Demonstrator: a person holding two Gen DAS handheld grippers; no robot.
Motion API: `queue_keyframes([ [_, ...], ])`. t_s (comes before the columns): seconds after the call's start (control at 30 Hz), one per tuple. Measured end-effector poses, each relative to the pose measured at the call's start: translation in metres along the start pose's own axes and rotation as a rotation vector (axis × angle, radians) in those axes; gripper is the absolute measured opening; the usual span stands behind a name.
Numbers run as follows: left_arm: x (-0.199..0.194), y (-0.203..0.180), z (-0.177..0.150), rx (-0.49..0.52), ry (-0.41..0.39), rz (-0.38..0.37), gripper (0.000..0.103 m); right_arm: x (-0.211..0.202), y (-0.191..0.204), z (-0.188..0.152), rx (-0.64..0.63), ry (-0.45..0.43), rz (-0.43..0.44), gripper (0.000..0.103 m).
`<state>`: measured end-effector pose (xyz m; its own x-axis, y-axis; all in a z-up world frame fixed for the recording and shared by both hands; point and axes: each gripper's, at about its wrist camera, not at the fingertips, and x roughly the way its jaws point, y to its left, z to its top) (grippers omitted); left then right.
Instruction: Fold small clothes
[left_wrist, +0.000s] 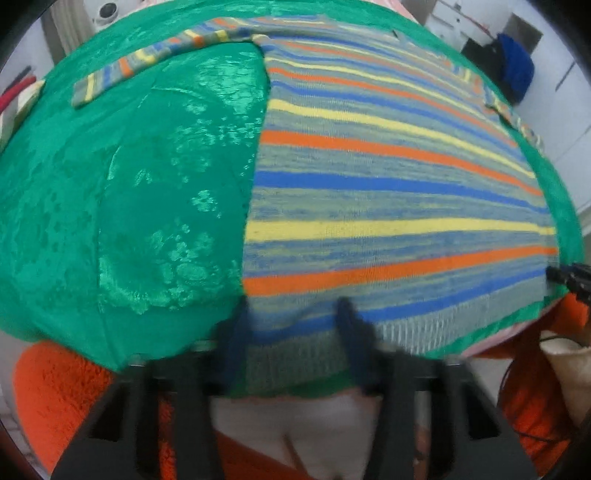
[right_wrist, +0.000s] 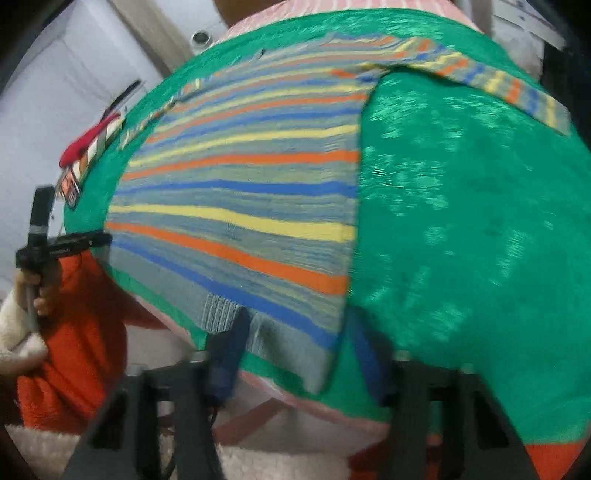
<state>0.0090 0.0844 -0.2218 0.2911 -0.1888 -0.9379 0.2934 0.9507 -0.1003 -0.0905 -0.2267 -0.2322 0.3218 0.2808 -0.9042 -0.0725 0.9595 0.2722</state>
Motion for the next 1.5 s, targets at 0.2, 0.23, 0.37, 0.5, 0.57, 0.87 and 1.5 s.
queue_keyframes([
  [0.2,-0.021,0.003,-0.017,0.049,0.043,-0.019,0.002,-0.023,0.009,-0.003,-0.030,0.041,-0.054,0.004],
  [0.23,-0.022,0.001,-0.020,0.065,0.048,-0.012,0.002,-0.031,0.010,-0.005,-0.032,0.046,-0.055,0.004],
  [0.37,-0.007,-0.011,-0.023,0.108,0.083,0.028,0.002,-0.025,0.006,-0.006,-0.030,0.078,-0.087,0.004],
  [0.5,0.000,-0.013,-0.020,0.095,0.087,0.032,0.003,0.003,-0.006,-0.007,0.024,0.101,-0.088,0.004],
  [0.57,-0.004,-0.018,-0.019,0.097,0.061,0.034,0.008,0.001,-0.006,-0.007,0.032,0.087,-0.079,0.004],
  [0.87,-0.097,-0.004,0.002,-0.014,-0.276,0.009,0.092,-0.065,-0.023,-0.020,0.085,-0.118,-0.131,0.071],
  [1.5,0.009,0.028,0.046,-0.149,-0.254,0.109,0.102,-0.026,-0.051,0.012,0.206,-0.300,-0.470,0.095],
])
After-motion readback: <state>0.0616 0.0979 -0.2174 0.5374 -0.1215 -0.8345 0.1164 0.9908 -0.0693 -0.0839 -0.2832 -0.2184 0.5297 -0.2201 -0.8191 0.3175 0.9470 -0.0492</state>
